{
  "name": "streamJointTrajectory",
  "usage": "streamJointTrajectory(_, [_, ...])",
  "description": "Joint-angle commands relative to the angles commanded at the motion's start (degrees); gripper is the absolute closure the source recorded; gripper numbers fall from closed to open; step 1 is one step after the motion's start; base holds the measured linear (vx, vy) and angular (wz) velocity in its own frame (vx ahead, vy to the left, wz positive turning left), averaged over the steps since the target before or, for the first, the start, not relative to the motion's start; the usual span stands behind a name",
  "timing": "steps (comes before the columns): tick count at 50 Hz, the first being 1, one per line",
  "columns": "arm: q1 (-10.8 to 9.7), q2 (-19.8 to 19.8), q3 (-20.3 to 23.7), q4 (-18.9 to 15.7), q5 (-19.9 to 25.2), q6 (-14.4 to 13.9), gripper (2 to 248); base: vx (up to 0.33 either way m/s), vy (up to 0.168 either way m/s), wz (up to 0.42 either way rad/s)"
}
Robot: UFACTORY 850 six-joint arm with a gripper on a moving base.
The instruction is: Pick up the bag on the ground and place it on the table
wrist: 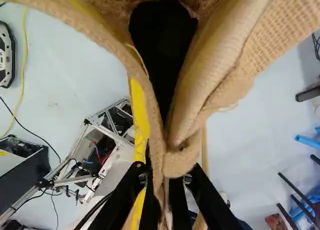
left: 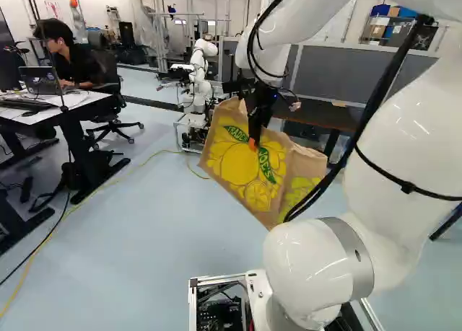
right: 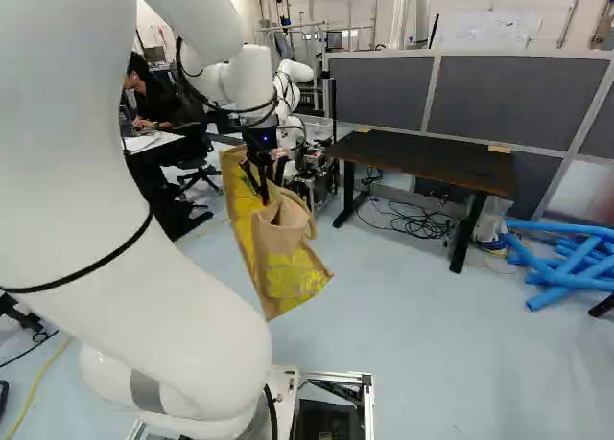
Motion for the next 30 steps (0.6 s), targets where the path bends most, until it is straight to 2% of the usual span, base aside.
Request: streamJointTrajectory(30, [0.00,0.06,-0.07,0.04,-0.13,0.00,228,0.000,0.000,0.000])
